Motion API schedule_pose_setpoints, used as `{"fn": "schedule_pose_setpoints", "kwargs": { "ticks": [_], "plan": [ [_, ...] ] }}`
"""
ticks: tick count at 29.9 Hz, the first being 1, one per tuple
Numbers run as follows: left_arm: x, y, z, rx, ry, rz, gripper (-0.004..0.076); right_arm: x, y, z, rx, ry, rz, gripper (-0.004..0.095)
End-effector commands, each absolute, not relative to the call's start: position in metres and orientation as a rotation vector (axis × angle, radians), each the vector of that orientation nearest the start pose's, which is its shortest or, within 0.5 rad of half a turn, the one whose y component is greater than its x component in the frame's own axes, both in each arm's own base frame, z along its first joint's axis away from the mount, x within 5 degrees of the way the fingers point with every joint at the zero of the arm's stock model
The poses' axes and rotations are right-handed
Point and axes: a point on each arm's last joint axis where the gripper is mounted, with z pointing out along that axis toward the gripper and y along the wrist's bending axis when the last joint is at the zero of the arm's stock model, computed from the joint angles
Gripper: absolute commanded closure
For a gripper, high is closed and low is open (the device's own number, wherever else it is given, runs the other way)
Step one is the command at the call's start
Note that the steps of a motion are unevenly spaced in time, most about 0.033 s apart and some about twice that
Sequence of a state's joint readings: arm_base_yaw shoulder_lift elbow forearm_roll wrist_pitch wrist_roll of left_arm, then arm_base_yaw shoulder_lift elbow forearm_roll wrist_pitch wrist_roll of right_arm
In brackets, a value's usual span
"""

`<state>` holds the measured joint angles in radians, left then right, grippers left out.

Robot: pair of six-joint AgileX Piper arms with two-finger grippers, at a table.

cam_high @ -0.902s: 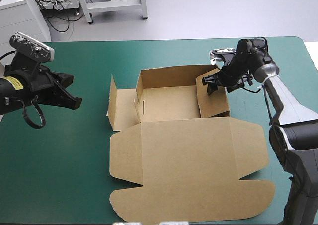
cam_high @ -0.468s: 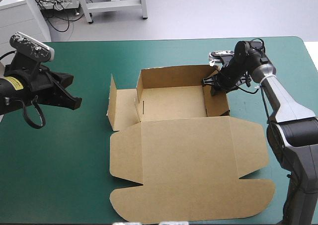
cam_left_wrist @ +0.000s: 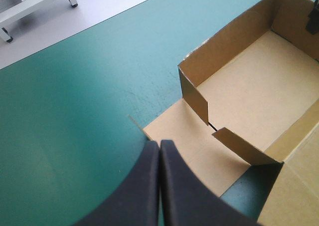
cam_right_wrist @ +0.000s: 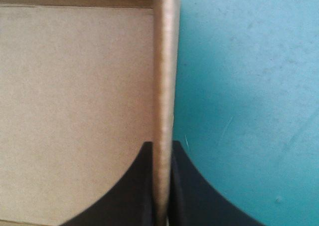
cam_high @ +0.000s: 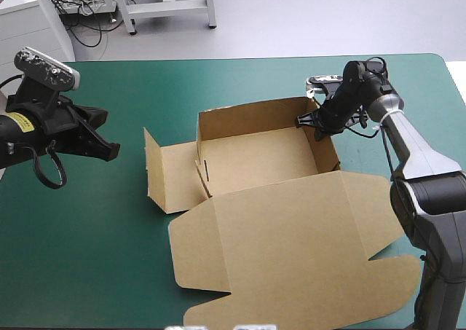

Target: Fold the box

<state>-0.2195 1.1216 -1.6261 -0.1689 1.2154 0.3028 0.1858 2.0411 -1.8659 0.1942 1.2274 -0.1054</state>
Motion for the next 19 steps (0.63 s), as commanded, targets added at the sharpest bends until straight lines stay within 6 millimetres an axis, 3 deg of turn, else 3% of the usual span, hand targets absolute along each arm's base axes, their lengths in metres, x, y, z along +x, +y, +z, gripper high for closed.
{"fn": "schedule_pose_setpoints", "kwargs": {
  "ticks": [1, 9, 19],
  "plan": [
    [0.167, -0.053, 0.513, 0.554, 2.015, -0.169, 0.0756, 0.417, 0.097, 0.307, -0.36, 2.771, 0.331, 0.0931],
    [0.169, -0.043, 0.51, 0.528, 2.06, -0.037, 0.0756, 0.39, 0.081, 0.365, -0.36, 2.632, 0.296, 0.0931],
    [0.172, -0.033, 0.507, 0.449, 2.108, 0.066, 0.0752, 0.33, 0.015, 0.456, -0.221, 2.351, 0.394, 0.0931]
  ]
}}
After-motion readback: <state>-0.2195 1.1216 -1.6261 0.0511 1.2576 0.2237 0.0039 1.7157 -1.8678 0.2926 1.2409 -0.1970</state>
